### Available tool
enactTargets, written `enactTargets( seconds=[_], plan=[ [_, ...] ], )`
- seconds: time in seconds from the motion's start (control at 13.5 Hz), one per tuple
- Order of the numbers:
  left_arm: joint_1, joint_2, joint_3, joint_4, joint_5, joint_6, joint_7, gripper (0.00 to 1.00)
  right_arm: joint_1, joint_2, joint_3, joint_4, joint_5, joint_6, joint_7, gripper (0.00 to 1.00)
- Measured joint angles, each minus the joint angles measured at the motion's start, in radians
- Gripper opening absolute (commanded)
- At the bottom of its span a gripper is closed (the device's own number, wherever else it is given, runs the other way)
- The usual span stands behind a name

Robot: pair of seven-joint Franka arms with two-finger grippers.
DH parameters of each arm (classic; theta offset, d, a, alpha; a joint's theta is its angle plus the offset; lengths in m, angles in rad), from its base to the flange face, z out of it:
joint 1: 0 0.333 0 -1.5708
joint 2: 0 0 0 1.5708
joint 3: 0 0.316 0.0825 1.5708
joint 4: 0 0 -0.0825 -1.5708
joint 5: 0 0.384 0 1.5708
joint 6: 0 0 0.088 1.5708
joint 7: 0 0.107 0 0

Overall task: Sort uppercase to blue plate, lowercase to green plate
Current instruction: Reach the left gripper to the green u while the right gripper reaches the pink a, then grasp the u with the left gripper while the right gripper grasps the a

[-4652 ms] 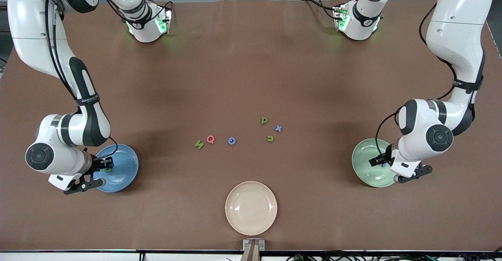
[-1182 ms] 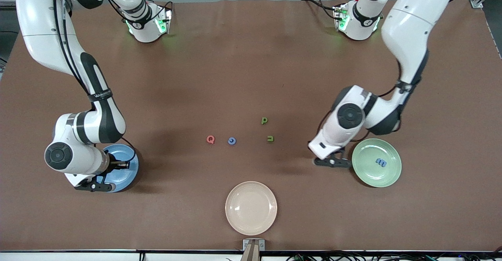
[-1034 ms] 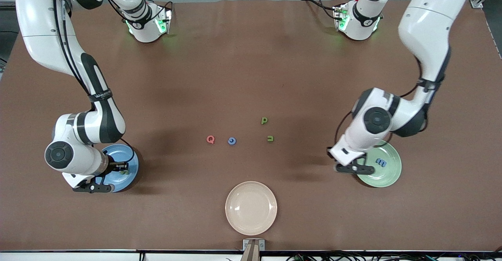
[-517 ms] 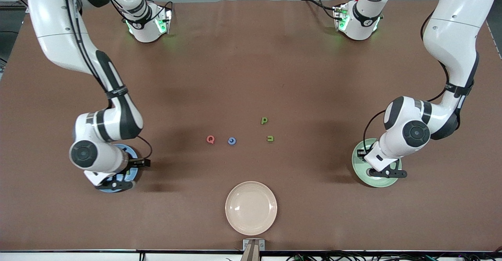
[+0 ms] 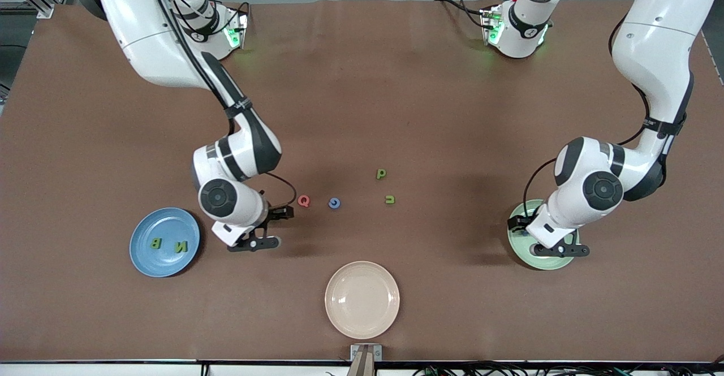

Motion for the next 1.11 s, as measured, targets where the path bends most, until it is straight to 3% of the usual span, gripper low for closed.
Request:
enactTargets(
  seconds=[0.22, 0.59, 1.11],
  plan=[
    [-0.077, -0.014, -0.069, 0.001, 0.0, -0.011, -0.142, 0.79, 0.064, 0.001, 0.0, -0.024, 0.0, 0.038, 0.05, 0.98],
    [-0.284, 0.021, -0.065, 0.04, 0.0, -0.01, -0.238, 0.71, 0.085, 0.01, -0.001, -0.144, 0.001, 0.198, 0.073, 0.95],
    [-0.528, 0.178, 0.038, 0.189, 0.0, -0.008, -0.402, 0.67, 0.094, 0.008, -0.002, -0.15, 0.001, 0.193, 0.089, 0.7]
  ],
)
